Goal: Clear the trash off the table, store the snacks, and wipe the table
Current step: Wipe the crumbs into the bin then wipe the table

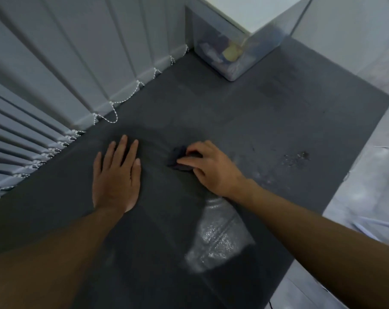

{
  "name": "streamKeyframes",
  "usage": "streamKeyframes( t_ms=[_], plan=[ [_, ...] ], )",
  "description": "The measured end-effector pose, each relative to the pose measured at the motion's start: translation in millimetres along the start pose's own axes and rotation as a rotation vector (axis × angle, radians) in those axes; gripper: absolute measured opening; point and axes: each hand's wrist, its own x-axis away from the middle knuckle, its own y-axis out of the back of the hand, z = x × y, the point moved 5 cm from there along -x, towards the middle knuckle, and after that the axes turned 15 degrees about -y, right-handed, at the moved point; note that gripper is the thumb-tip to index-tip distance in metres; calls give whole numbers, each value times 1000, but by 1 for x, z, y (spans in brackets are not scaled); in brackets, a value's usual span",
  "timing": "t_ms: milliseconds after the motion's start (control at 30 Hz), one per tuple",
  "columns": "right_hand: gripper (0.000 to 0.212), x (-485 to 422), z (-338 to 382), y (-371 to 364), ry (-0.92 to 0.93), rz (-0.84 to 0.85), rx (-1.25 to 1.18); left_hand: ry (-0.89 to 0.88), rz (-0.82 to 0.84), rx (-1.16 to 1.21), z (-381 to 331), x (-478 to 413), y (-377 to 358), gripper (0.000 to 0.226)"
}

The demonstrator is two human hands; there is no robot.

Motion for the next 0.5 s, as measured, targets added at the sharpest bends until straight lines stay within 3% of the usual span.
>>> streamKeyframes(
  t_ms=[33,167,233,333,400,500],
  plan=[
    [37,2,-14,10,-43,-36,21,-51,11,-2,-3,-1,-1,55],
    [41,15,-73,48,-540,-370,16,-112,53,-64,-10,-5,-2,58],
    [42,29,-63,42,-531,-356,6,-92,63,-96,-15,-9,0,57],
    [43,49,-36,32,-230,-128,36,40,57,-56,-32,-19,3,56],
    [45,52,-47,42,-169,-46,75,127,71,20,-49,-28,-2,55],
    [44,55,-92,73,-496,-278,77,51,98,54,-87,-39,-11,58]
  ],
)
